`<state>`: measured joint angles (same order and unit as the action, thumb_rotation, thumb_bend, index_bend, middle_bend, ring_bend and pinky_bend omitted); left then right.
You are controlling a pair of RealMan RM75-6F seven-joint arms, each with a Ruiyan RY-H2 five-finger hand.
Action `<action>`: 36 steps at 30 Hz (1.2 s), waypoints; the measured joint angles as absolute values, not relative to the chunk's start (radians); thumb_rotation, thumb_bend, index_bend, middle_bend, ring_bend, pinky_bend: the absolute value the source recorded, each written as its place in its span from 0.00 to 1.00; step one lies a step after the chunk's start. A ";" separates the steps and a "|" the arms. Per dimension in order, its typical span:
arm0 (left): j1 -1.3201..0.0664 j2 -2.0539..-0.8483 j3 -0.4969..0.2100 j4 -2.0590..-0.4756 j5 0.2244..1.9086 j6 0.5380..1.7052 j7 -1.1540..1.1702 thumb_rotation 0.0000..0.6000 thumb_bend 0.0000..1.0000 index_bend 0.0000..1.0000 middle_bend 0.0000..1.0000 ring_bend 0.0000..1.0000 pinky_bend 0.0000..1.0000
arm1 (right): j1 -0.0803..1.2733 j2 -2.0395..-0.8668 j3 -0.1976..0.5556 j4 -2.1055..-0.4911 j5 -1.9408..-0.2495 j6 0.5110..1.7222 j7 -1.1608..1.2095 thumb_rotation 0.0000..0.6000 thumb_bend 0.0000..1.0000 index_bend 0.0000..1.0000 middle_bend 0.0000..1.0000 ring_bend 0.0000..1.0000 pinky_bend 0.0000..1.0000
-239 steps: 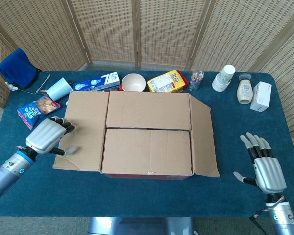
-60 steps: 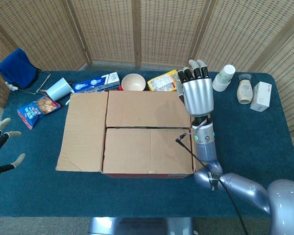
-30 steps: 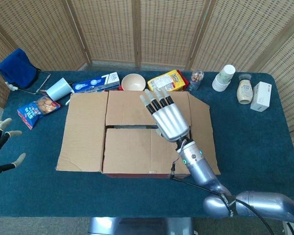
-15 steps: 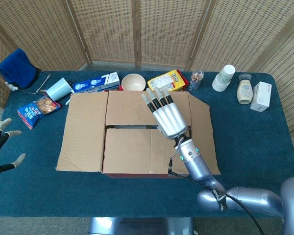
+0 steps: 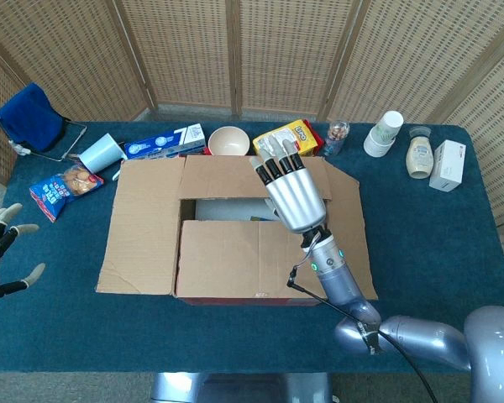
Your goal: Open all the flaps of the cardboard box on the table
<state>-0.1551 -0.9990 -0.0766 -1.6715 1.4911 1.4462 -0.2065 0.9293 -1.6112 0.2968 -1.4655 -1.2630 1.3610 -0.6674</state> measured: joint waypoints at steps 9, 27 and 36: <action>-0.154 -0.998 -0.076 -1.669 1.493 1.448 -0.211 0.89 0.11 0.26 0.00 0.05 0.11 | 0.935 -1.675 0.323 -1.315 -1.309 1.391 -0.617 1.00 0.34 0.31 0.35 0.21 0.28; -0.157 -0.999 -0.075 -1.669 1.487 1.437 -0.208 0.89 0.11 0.26 0.00 0.05 0.11 | 0.980 -1.685 0.431 -1.205 -1.241 1.331 -0.638 1.00 0.34 0.29 0.34 0.21 0.28; -0.157 -1.000 -0.076 -1.670 1.485 1.437 -0.204 0.89 0.11 0.26 0.00 0.05 0.11 | 1.007 -1.658 0.477 -1.192 -1.170 1.284 -0.696 1.00 0.32 0.10 0.17 0.10 0.27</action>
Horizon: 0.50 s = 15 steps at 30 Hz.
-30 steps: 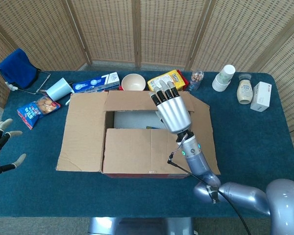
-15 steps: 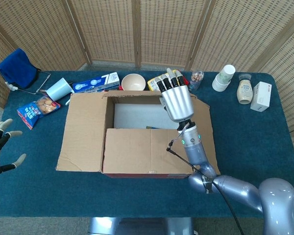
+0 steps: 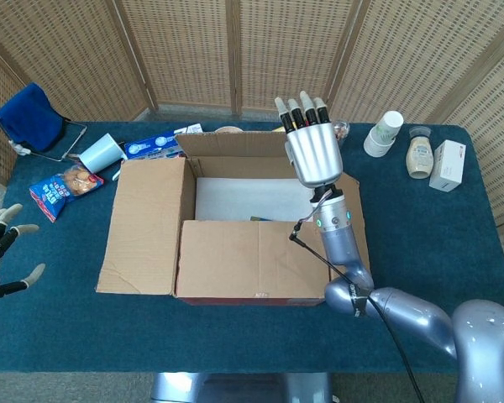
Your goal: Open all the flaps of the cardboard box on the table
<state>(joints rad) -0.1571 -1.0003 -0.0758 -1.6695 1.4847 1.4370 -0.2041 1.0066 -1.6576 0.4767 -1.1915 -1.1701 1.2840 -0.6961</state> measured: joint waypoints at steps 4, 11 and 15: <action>-0.157 -1.000 -0.076 -1.669 1.484 1.437 -0.205 0.89 0.11 0.26 0.00 0.05 0.11 | 1.026 -1.651 0.492 -1.158 -1.122 1.240 -0.719 1.00 0.30 0.04 0.08 0.01 0.25; -0.157 -1.000 -0.076 -1.668 1.482 1.435 -0.207 0.89 0.11 0.26 0.00 0.05 0.11 | 1.060 -1.655 0.509 -1.104 -1.063 1.203 -0.749 1.00 0.29 0.03 0.06 0.00 0.24; -0.155 -0.999 -0.078 -1.667 1.481 1.440 -0.206 0.89 0.11 0.26 0.00 0.05 0.11 | 1.082 -1.660 0.517 -1.076 -1.046 1.196 -0.756 1.00 0.29 0.03 0.06 0.00 0.24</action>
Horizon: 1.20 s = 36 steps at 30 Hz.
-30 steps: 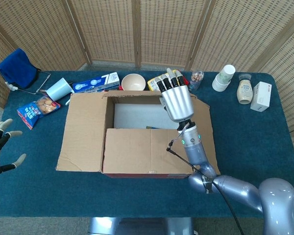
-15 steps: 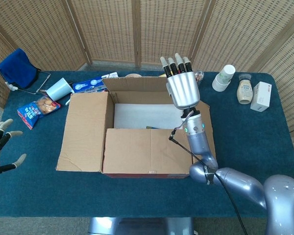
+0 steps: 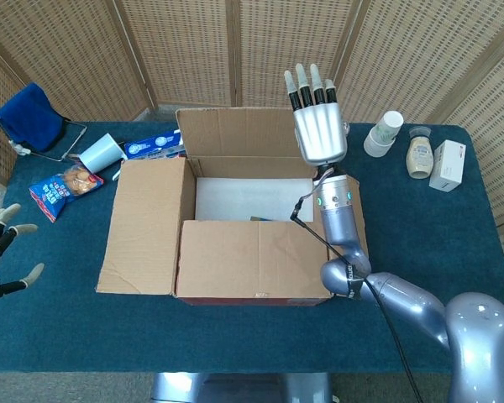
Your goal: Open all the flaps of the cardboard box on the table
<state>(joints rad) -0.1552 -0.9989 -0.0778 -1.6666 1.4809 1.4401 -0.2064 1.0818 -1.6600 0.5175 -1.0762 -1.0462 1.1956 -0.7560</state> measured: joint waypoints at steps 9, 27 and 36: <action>-0.155 -1.000 -0.076 -1.668 1.484 1.438 -0.203 0.88 0.11 0.25 0.00 0.05 0.11 | 1.133 -1.692 0.529 -0.974 -0.990 1.150 -0.784 1.00 0.28 0.03 0.06 0.00 0.24; -0.165 -1.009 -0.079 -1.659 1.461 1.412 -0.189 0.90 0.11 0.25 0.00 0.05 0.11 | 1.248 -1.810 0.488 -0.669 -0.940 1.002 -0.805 1.00 0.26 0.01 0.06 0.00 0.24; -0.169 -1.012 -0.078 -1.656 1.455 1.397 -0.192 0.90 0.11 0.25 0.00 0.05 0.11 | 1.263 -1.817 0.476 -0.643 -0.960 1.006 -0.779 1.00 0.26 0.00 0.06 0.00 0.24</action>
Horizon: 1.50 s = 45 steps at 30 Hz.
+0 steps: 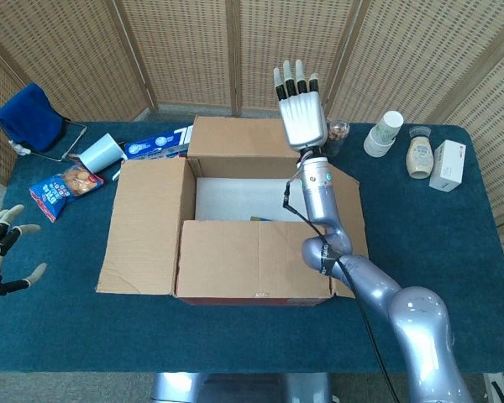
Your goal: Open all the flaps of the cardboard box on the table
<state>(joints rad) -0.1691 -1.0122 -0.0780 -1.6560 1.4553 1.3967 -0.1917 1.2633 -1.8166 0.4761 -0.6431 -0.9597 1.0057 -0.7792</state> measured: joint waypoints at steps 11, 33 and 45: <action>-0.184 -1.015 -0.065 -1.658 1.472 1.367 -0.204 0.89 0.11 0.25 0.00 0.05 0.11 | 1.156 -1.664 0.431 -0.934 -1.014 1.086 -0.768 1.00 0.18 0.05 0.10 0.07 0.24; -0.216 -0.928 -0.044 -1.742 1.595 1.369 -0.310 0.89 0.11 0.25 0.00 0.05 0.12 | 0.830 -1.224 0.363 -1.691 -0.955 1.313 -0.835 1.00 0.09 0.00 0.14 0.11 0.24; -0.334 -0.836 -0.094 -1.820 1.614 1.270 -0.363 0.89 0.11 0.25 0.00 0.05 0.12 | 0.627 -1.116 0.274 -1.889 -0.979 1.427 -0.702 1.00 0.05 0.00 0.11 0.08 0.23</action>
